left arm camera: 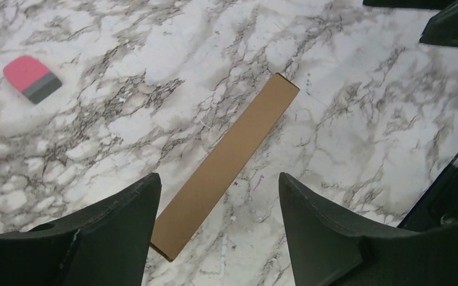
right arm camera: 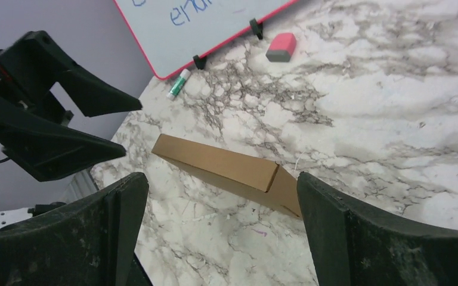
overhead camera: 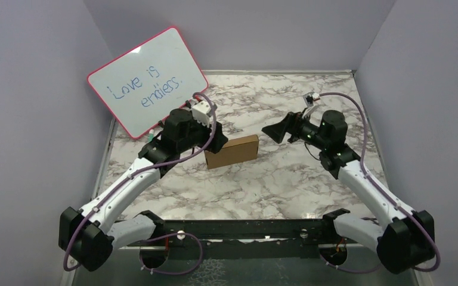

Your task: Fold the paper box

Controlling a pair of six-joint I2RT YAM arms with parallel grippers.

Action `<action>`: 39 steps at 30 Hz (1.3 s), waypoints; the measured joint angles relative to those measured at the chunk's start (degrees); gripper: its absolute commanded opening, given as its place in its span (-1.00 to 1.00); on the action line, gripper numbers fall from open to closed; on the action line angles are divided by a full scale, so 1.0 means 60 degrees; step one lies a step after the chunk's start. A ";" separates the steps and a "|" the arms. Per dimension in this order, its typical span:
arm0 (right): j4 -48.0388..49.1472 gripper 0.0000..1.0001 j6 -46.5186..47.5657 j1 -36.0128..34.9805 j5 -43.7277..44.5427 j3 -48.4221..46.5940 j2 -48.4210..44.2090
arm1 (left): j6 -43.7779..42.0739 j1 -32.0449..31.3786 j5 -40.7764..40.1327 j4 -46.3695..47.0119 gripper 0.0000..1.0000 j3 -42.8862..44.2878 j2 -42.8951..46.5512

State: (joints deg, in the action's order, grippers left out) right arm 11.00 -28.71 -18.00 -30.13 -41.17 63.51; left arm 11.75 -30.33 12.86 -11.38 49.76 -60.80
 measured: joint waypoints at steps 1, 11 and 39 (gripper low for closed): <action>-0.0138 1.00 0.0149 0.0000 0.0076 0.0036 -0.0361 | -0.0550 -0.0306 -0.0084 -0.0120 0.48 0.0219 -0.0204; -0.1249 1.00 0.1483 0.0000 0.1213 0.0841 -0.4320 | -0.3708 -0.1869 -0.0594 -0.0871 0.48 0.1785 -0.2871; -0.2393 1.00 0.2055 0.0000 0.2229 0.1461 -0.6022 | -0.5839 -0.3184 -0.2554 -0.1242 -0.53 0.2430 -0.4444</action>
State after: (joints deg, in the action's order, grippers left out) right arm -3.36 -16.38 -18.00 -16.75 -32.40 27.38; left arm -23.29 -49.43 -2.46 -18.83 64.34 -87.46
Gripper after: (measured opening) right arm 0.998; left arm 0.370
